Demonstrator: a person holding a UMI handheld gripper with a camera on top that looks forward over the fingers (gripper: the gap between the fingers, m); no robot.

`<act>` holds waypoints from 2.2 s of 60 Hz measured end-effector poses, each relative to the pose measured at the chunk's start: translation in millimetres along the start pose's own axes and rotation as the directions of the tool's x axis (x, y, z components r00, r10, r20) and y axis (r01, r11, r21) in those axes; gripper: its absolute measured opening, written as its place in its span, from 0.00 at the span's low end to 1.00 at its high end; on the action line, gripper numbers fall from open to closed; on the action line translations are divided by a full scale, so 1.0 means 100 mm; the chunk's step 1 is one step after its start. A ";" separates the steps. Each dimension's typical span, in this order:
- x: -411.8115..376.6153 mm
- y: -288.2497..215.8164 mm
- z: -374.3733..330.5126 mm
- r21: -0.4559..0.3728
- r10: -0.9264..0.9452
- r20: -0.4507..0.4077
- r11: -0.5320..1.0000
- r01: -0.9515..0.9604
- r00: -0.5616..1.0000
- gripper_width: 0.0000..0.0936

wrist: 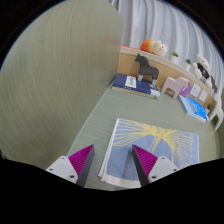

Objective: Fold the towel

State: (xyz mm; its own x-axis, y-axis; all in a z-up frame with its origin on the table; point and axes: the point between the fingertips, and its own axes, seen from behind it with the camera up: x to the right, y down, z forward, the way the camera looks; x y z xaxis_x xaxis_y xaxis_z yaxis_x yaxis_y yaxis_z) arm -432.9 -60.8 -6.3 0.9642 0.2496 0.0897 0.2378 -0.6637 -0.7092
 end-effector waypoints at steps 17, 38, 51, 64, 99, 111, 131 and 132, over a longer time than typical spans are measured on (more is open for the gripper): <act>0.25 -0.01 0.14 0.007 0.038 -0.117 0.999 -0.037 0.992 0.08; 0.92 -0.56 -0.49 0.053 0.064 -0.166 0.997 -0.056 0.984 0.04; 2.33 -0.55 -0.93 0.104 0.171 -0.295 0.984 -0.147 0.940 0.07; 3.09 0.27 -0.67 -0.002 0.159 -0.317 0.986 -0.169 0.935 0.46; 4.28 -0.02 -3.18 0.277 0.157 -0.077 0.952 -0.130 0.985 0.89; 4.63 0.08 -3.70 0.323 0.209 -0.072 0.930 -0.175 0.975 0.88; 4.84 0.26 -3.93 0.318 0.222 -0.097 0.931 -0.181 0.970 0.87; 4.84 0.27 -3.93 0.317 0.222 -0.098 0.931 -0.181 0.970 0.87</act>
State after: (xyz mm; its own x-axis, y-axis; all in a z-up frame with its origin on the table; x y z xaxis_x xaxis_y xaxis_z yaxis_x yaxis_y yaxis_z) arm 86.5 -235.2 292.9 0.9997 0.0258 -0.0024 0.0092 -0.4398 -0.8980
